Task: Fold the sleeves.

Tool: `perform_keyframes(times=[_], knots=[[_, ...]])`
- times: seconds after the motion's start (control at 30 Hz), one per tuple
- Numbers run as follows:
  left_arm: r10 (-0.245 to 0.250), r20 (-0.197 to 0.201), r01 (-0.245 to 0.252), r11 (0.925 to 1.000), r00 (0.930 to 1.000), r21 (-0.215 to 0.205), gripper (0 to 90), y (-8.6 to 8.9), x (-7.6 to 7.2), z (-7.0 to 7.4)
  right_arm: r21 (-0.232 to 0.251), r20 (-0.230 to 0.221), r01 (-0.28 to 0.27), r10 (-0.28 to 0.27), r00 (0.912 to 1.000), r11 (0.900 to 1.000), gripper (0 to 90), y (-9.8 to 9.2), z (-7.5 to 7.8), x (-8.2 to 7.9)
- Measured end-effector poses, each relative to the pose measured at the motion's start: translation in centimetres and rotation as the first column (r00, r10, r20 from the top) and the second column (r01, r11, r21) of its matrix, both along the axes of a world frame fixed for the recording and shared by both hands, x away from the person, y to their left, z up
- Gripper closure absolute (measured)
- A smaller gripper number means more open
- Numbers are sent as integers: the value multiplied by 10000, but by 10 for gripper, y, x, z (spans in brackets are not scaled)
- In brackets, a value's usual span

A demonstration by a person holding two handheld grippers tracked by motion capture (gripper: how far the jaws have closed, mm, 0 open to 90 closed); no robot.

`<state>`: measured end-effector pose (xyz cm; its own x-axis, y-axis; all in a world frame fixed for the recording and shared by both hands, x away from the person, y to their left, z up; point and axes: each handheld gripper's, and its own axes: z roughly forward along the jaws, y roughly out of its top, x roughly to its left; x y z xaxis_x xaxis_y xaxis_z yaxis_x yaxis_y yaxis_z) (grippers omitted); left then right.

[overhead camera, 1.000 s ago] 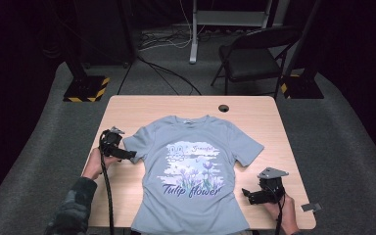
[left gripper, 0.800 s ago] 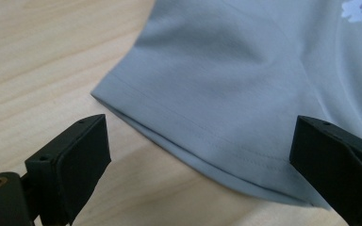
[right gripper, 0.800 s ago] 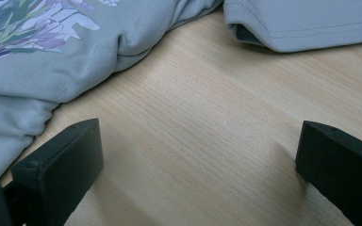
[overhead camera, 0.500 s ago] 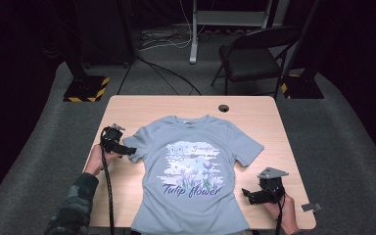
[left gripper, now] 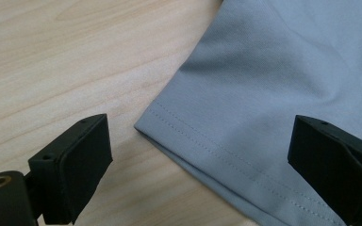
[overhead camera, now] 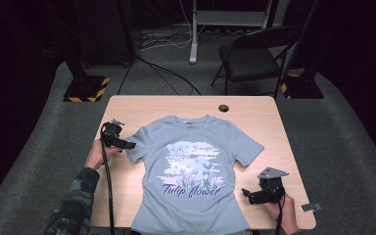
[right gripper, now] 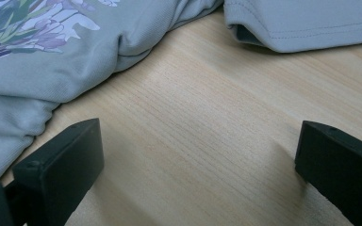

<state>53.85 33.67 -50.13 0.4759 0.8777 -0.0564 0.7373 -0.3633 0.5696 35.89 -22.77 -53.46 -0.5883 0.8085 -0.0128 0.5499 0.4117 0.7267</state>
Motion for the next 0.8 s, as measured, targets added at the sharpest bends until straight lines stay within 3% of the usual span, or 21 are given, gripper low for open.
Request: perform_keyframes(times=[0.1,0.33,0.8], knots=[[164,-41,-164,9998,9999,-121,74,3,4,0,-2,-1,-1,1,10000,10000,8,0,0,0],[153,-144,-152,9999,9998,45,144,4,8,-4,2,2,-11,11,10000,10000,9,0,0,0],[52,30,-53,9995,10000,298,402,4,7,-2,4,4,-16,16,10000,10000,10,0,0,0]])
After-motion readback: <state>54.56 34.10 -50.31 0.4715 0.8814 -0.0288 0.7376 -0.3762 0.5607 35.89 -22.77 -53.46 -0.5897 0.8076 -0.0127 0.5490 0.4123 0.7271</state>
